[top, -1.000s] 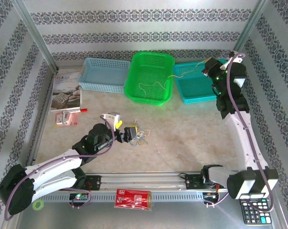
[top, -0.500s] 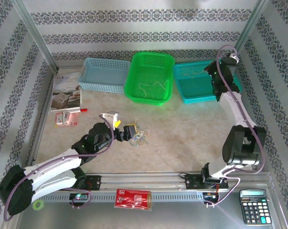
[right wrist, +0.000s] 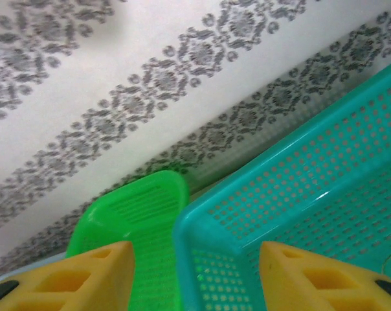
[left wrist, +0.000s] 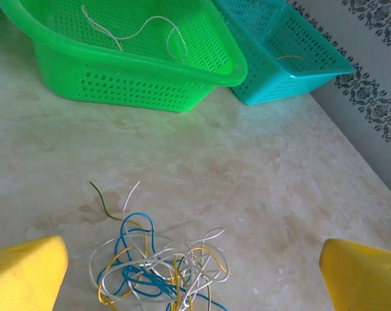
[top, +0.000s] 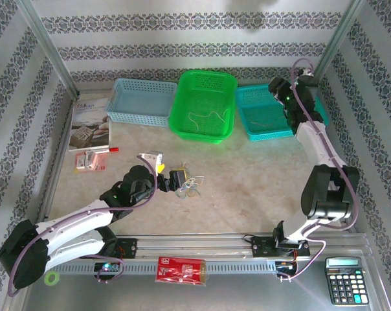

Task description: Untangle the cables

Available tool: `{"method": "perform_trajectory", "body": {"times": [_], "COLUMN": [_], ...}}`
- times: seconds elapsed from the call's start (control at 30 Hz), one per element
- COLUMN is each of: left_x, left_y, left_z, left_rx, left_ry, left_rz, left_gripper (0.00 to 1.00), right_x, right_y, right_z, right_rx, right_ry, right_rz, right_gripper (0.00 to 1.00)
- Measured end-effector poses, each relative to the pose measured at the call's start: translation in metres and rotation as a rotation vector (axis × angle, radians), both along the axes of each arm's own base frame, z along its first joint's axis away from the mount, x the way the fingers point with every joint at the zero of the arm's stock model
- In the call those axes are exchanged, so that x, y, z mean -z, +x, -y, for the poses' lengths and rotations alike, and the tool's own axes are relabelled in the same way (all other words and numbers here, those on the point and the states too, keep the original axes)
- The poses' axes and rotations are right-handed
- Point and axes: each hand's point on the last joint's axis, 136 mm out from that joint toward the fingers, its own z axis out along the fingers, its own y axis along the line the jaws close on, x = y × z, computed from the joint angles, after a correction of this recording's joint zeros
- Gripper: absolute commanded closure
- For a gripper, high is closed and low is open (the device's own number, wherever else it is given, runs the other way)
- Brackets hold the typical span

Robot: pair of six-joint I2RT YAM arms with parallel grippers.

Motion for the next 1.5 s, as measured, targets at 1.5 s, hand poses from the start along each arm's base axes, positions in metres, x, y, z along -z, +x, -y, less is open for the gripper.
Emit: {"method": "perform_trajectory", "body": {"times": [1.5], "left_x": [0.078], "left_y": [-0.002], "left_z": [-0.005], "left_rx": [-0.065], "left_ry": [0.127], "left_rz": [-0.267], "left_gripper": [0.0], "right_x": [0.228], "right_y": [-0.28], "right_z": [-0.253], "right_rx": [-0.606], "right_ry": [0.007], "right_rz": [-0.453], "right_gripper": [0.52]}}
